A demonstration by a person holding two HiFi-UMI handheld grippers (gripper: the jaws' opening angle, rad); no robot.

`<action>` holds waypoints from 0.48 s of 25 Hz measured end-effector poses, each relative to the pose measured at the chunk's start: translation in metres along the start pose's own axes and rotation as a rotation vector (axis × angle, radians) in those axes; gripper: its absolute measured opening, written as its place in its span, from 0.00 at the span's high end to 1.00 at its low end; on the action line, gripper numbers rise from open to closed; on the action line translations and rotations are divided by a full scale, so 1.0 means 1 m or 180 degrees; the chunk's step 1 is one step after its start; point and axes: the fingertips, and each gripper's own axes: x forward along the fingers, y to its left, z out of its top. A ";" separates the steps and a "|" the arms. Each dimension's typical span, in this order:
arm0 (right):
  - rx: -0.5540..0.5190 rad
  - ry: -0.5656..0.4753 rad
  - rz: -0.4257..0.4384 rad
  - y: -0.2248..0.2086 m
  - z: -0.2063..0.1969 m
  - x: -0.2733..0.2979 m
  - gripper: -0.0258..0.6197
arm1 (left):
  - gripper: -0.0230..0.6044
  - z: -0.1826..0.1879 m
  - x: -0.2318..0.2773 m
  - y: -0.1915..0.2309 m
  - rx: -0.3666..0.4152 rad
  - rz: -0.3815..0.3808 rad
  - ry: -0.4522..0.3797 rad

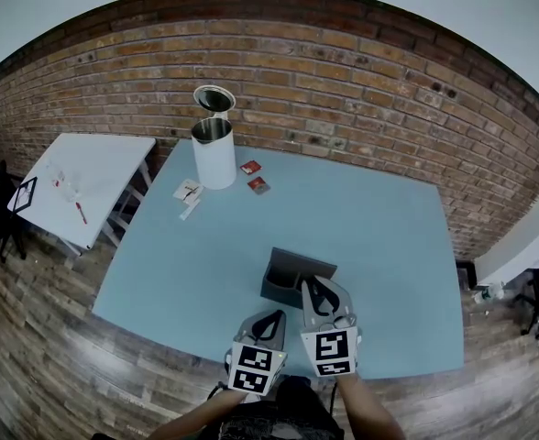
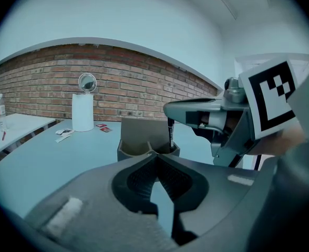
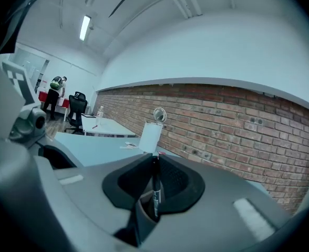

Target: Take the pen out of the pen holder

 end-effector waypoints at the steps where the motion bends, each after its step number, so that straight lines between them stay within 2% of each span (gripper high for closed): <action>1: -0.0001 -0.0040 -0.0015 -0.001 0.005 -0.002 0.90 | 0.97 0.000 -0.001 -0.001 0.0003 -0.0008 -0.0005; 5: 0.0019 -0.0121 -0.0048 -0.001 0.018 -0.011 0.90 | 0.96 0.000 -0.003 -0.004 0.0013 -0.0039 -0.0017; 12: 0.0060 -0.0102 -0.0116 0.005 0.015 -0.030 0.90 | 0.96 -0.002 -0.009 -0.013 0.0033 -0.0116 -0.0041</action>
